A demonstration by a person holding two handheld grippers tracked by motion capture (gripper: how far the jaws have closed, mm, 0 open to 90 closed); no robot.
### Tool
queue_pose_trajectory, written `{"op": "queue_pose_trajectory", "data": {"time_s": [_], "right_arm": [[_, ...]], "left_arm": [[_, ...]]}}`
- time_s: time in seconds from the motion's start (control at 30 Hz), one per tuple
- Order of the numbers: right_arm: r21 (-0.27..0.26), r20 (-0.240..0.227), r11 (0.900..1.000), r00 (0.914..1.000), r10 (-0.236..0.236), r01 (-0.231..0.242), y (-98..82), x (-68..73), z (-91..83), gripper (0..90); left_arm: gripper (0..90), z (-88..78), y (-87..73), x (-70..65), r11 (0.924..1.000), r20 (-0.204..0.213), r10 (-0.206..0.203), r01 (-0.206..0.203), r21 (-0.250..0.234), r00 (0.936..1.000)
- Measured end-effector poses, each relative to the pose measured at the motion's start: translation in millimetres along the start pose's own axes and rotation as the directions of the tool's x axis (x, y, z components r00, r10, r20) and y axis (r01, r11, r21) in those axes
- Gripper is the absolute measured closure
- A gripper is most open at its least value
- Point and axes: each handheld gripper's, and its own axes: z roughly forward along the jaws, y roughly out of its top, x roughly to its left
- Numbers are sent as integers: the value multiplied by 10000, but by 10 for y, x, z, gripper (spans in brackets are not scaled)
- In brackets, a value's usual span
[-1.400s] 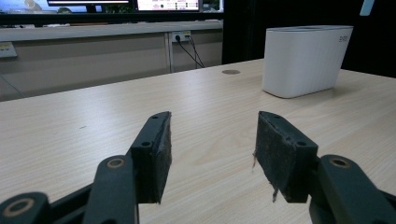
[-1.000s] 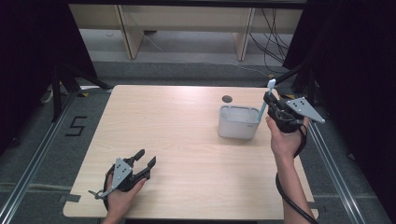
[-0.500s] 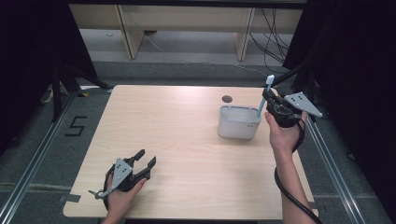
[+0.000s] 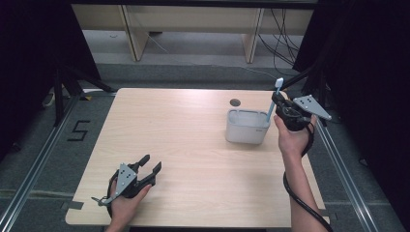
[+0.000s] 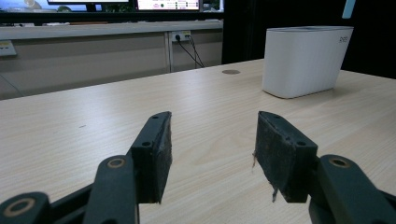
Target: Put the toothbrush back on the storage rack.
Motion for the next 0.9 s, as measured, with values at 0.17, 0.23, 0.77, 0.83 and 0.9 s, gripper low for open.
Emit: {"op": "queue_pose_trajectory", "data": {"time_s": [0.17,0.23,0.77,0.83,0.9], "right_arm": [[94,2,9998,9999,162,-162,-69,-28,54,857],[109,44,9998,9999,158,-158,-75,-31,58,857],[483,92,9986,9997,214,-218,-206,-48,112,857],[455,114,9987,9997,221,-226,-213,-51,119,857],[511,135,9983,9995,278,-285,-233,-50,125,856]], "left_arm": [[455,-1,2,0,10000,-7,6,-6,63,10000],[455,-2,2,0,10000,-16,-9,9,43,10000],[455,-3,1,4,10000,0,-58,58,29,10000],[455,-3,1,4,10000,-3,-58,58,28,10000],[454,-4,1,2,10000,17,2,-2,31,10000]]}}
